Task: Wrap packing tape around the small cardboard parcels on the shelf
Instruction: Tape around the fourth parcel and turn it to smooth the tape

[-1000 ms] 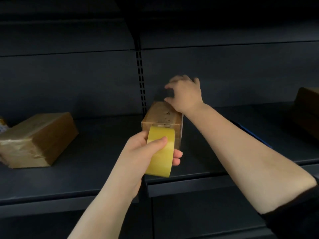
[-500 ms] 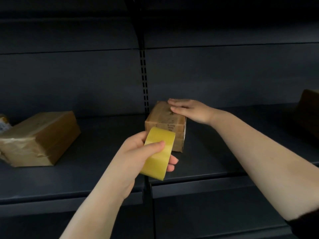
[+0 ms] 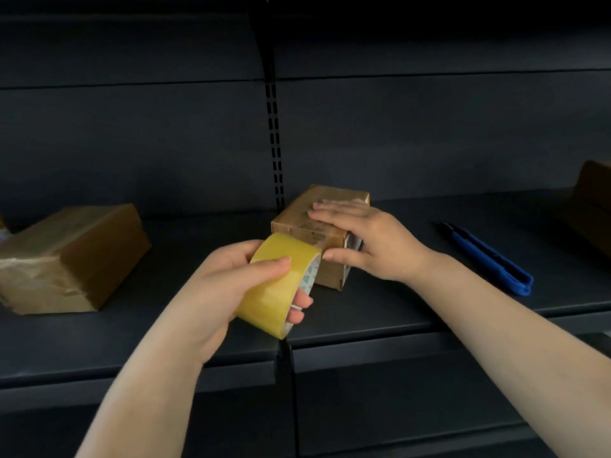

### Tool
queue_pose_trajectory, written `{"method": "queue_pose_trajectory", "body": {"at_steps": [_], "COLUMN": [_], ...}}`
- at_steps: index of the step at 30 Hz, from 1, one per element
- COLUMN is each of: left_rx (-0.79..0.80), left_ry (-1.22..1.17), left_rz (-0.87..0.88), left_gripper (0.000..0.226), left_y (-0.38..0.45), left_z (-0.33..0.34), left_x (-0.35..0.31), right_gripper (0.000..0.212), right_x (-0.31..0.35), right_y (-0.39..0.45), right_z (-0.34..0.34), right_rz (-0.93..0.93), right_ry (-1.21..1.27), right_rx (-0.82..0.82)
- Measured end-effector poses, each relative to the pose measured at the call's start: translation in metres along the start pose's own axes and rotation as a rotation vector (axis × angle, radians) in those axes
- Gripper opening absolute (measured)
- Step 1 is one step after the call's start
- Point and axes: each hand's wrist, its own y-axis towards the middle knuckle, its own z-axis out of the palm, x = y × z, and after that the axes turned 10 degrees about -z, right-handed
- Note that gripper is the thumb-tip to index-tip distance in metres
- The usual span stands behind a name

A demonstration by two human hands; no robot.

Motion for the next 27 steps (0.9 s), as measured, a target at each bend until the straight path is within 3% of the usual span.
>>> {"method": "queue_pose_trajectory", "body": {"at_steps": [7,12,19,23,25,27], "left_rx": [-0.034,-0.095,-0.211,-0.074,0.036,0.079], "left_ry": [0.042,0.206,0.331,0.308,0.248,0.144], "left_rz": [-0.017,-0.015,0.012,0.041,-0.013,-0.057], "left_gripper": [0.038,0.023,0.039,0.055,0.066,0.062], "left_y": [0.004,0.005,0.005,0.002,0.0,0.004], "left_z": [-0.011,-0.006,-0.014,-0.033,-0.044,-0.048], "left_x": [-0.003,-0.002,-0.007,-0.011,-0.007,-0.003], "right_gripper": [0.061,0.065,0.053,0.06,0.074,0.087], "right_x": [0.003,-0.001,0.012,0.014,0.011,0.007], "right_y": [0.001,-0.001,0.005,0.007,0.006,0.005], "right_z": [0.008,0.004,0.009,0.004,-0.003,-0.007], "right_rz": [0.023,0.013,0.173,0.196,0.189,0.193], "right_ry": [-0.045,0.014,-0.015,-0.034,-0.058,-0.082], "right_rx": [-0.067,-0.023,-0.109,-0.056,0.001,0.057]}}
